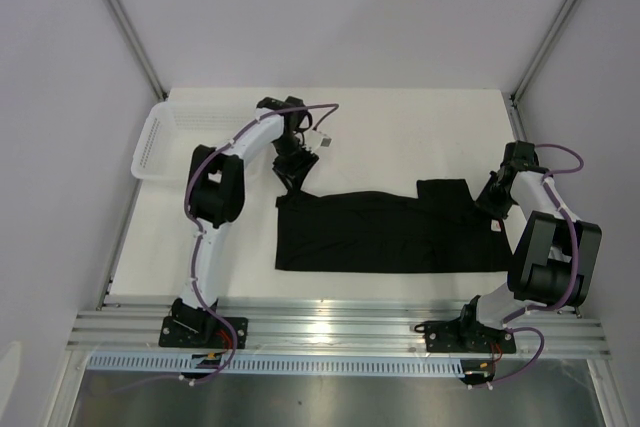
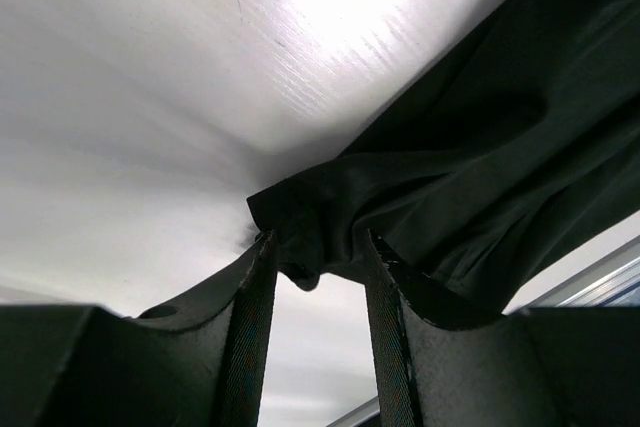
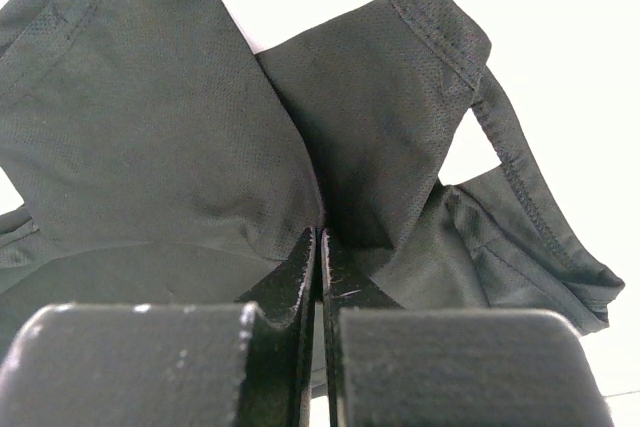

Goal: Roll the t-shirts
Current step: Fold the tshirt

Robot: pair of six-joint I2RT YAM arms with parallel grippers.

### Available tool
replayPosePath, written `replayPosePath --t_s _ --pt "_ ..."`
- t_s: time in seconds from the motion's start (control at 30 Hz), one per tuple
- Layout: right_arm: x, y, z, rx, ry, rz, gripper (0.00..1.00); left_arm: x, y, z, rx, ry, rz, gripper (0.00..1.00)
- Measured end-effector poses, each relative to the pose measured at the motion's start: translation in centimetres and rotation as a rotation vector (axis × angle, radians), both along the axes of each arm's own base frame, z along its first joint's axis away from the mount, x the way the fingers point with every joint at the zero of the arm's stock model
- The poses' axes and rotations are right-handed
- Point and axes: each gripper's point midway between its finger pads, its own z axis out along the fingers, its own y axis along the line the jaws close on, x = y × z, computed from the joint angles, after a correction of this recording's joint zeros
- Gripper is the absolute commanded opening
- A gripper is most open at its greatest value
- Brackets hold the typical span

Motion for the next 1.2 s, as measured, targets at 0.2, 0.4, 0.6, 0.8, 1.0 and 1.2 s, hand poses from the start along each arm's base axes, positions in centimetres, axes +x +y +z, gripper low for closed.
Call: replayPosePath --t_s 0.2,0.4,0.6,0.8,1.0,1.2 --pt "0.0 0.1 0.0 0.0 0.0 0.004 0.0 0.1 0.6 -1.0 0.031 0.015 0.01 0.41" --pt "0.1 0.3 0.0 0.0 0.001 0.01 0.0 0.8 1.3 -1.0 0.074 -0.016 0.04 0.41" --pt "0.1 0.5 0.0 -0.001 0.001 0.015 0.0 1.8 1.7 -1.1 0.107 -0.058 0.075 0.42" --pt "0.1 0.7 0.0 -0.001 0.001 0.024 0.0 2.5 1.5 -0.8 0.098 -0.078 0.098 0.4" --pt "0.1 0.7 0.0 -0.001 0.001 0.024 0.0 1.8 1.5 -0.7 0.105 -0.044 0.129 0.44" --pt "0.2 0.7 0.0 -0.001 0.001 0.025 0.0 0.5 1.3 -1.2 0.105 0.031 0.158 0.41"
